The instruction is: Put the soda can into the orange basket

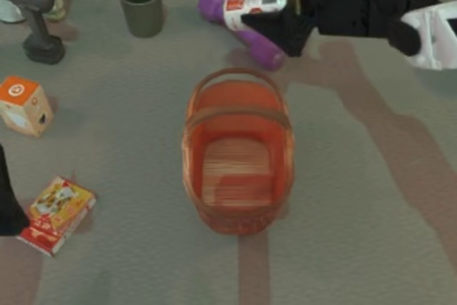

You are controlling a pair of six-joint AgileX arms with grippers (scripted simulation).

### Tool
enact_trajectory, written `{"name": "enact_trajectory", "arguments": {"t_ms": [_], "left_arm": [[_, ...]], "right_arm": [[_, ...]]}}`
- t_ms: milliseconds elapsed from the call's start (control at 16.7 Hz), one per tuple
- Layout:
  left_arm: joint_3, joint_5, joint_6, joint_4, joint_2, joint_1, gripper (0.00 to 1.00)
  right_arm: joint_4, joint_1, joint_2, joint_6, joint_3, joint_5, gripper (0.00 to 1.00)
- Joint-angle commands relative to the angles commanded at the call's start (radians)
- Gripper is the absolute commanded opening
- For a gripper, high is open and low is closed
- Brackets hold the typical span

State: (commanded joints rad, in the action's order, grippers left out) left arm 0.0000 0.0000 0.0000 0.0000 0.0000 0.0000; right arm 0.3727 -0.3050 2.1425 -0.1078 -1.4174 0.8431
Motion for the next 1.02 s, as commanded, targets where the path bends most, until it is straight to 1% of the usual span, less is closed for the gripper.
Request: {"name": "enact_trajectory", "arguments": {"t_ms": [120, 240, 360, 420, 540, 840, 1020], "left_arm": [[0.000, 0.000, 0.000, 0.000, 0.000, 0.000, 1.00], [0.000, 0.000, 0.000, 0.000, 0.000, 0.000, 1.00], [0.000, 0.000, 0.000, 0.000, 0.000, 0.000, 1.00], [0.000, 0.000, 0.000, 0.000, 0.000, 0.000, 1.00], [0.000, 0.000, 0.000, 0.000, 0.000, 0.000, 1.00], [0.000, 0.000, 0.000, 0.000, 0.000, 0.000, 1.00], [0.000, 0.000, 0.000, 0.000, 0.000, 0.000, 1.00]], "right_arm": [[0.169, -0.014, -0.044, 0.052, 0.073, 0.091, 0.00], [0.300, -0.026, -0.083, 0.094, 0.132, 0.167, 0.00], [0.390, -0.035, -0.116, 0.123, 0.174, 0.223, 0.00], [0.419, -0.038, -0.128, 0.132, 0.189, 0.242, 0.00], [0.445, -0.040, -0.140, 0.141, 0.202, 0.259, 0.00], [0.446, -0.035, -0.133, 0.142, 0.199, 0.259, 0.00], [0.518, -0.039, -0.070, 0.140, 0.216, 0.261, 0.00]]}}
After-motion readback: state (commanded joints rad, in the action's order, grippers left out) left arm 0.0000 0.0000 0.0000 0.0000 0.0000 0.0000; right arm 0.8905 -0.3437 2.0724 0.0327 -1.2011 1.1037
